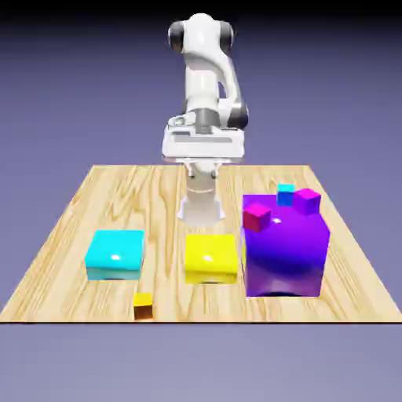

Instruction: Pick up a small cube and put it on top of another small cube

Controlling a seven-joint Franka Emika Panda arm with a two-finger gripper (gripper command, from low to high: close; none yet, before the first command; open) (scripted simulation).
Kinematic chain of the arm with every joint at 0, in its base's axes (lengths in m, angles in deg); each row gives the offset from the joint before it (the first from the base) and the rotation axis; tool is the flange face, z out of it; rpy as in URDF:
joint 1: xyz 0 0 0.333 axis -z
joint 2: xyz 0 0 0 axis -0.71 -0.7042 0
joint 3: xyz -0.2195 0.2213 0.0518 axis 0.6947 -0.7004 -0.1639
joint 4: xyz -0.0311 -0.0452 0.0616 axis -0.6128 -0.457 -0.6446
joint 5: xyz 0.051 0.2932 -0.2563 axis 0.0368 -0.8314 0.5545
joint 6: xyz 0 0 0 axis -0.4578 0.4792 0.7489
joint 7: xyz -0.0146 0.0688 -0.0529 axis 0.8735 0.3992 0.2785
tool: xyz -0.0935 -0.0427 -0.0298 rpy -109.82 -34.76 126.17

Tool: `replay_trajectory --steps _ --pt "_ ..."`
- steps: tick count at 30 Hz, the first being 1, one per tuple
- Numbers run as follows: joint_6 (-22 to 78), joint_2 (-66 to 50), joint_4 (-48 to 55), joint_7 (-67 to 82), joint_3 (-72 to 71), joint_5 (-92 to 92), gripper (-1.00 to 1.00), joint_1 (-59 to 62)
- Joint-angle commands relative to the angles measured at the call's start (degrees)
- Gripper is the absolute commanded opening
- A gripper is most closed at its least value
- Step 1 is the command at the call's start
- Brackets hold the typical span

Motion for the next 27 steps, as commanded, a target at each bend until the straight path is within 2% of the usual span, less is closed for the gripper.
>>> replay_trajectory --steps 1,27 --pt "1.59 -2.08 1.54 -1.36 0.05 -0.94 0.0 0.79" --pt "43.0 -56.07 41.49 -36.73 1.35 -25.37 0.0 21.42"
